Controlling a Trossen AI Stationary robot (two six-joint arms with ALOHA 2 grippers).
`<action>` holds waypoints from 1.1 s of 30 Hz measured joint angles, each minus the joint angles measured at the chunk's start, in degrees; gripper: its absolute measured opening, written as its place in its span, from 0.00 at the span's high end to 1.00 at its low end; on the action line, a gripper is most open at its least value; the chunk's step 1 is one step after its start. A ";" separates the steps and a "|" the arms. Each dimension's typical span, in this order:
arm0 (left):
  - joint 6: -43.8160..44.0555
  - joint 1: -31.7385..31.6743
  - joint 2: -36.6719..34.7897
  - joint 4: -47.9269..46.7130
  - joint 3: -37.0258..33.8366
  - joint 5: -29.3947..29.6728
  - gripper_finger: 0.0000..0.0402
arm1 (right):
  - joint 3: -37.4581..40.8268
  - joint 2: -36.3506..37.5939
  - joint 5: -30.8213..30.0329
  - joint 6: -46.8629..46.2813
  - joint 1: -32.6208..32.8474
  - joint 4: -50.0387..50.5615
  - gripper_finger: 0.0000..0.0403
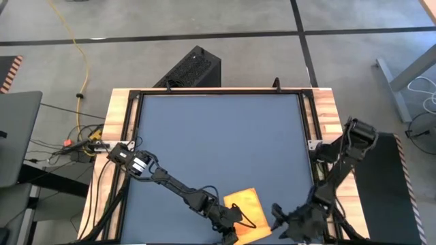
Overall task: Roll towel
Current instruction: Roll the yellow microfiber towel
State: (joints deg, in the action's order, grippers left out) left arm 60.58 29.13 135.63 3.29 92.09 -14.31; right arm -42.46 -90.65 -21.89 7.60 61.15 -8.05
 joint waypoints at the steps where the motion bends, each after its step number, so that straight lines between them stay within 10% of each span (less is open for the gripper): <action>1: 0.06 -0.19 0.00 -0.02 0.00 -0.01 1.00 | -0.39 -0.99 -3.03 2.09 0.81 0.00 0.42; 20: 1.06 -1.93 0.00 -0.26 0.00 -3.74 1.00 | -4.62 -14.29 -11.49 22.85 1.41 0.07 0.48; 33: -7.43 -3.40 -2.52 -2.47 -0.48 -3.58 0.81 | -4.53 -14.88 -1.29 7.18 -0.98 -0.33 0.70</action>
State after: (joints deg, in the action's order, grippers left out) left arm 53.15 25.72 133.12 0.82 91.61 -17.89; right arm -46.98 -105.54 -23.17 14.77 60.16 -8.38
